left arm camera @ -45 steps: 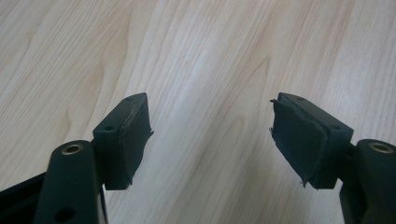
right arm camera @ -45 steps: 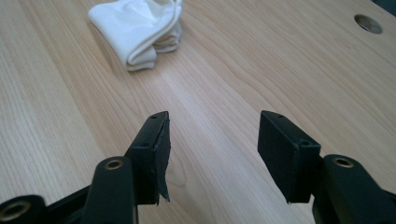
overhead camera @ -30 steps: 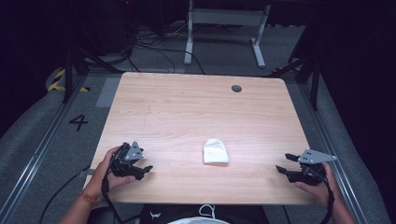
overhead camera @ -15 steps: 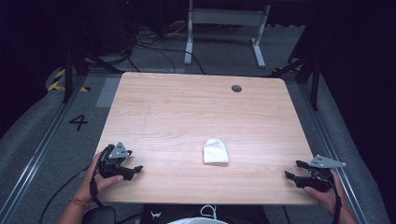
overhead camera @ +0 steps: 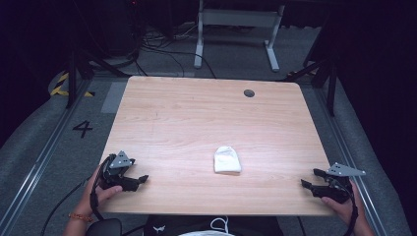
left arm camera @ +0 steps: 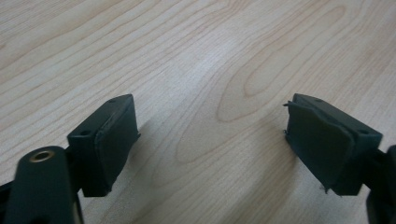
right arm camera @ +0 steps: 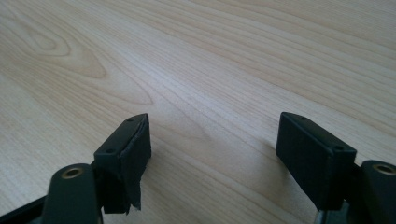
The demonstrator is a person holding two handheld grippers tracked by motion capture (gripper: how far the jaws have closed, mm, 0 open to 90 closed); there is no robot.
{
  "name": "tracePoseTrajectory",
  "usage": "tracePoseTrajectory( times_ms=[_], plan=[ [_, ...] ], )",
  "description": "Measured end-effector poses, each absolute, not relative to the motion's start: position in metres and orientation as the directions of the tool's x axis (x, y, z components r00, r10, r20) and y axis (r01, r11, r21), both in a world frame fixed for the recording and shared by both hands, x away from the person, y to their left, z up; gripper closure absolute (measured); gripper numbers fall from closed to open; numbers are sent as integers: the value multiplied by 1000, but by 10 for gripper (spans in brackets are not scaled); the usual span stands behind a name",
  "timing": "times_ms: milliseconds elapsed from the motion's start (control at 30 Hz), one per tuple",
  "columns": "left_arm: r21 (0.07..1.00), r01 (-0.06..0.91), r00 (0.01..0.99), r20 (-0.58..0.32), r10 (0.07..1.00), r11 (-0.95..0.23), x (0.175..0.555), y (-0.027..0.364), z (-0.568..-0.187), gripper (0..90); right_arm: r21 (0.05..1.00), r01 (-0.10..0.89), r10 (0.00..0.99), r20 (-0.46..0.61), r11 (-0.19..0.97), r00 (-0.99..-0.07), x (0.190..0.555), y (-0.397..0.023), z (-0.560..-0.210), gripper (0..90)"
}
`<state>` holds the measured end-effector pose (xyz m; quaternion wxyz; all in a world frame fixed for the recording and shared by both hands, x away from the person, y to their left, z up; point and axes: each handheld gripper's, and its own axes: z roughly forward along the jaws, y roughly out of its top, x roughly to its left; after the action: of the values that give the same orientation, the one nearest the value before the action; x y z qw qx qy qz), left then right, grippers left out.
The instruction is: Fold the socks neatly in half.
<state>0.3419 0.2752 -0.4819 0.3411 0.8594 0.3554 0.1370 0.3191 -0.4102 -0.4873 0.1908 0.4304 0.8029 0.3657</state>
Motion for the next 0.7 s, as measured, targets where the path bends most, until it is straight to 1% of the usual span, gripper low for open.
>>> tracePoseTrajectory(
  times_ms=[167,467,700],
  plan=[
    [685,525,701,-11,713,-506,341,274,-482,153,751,561,845,8,348,-535,320,-410,-487,264],
    [681,518,706,0,708,-517,342,275,-482,147,751,561,845,8,348,-535,320,-410,-487,264],
    [685,525,702,-12,712,-506,342,273,-482,141,752,561,845,8,348,-534,320,-410,-487,264]
  ],
)
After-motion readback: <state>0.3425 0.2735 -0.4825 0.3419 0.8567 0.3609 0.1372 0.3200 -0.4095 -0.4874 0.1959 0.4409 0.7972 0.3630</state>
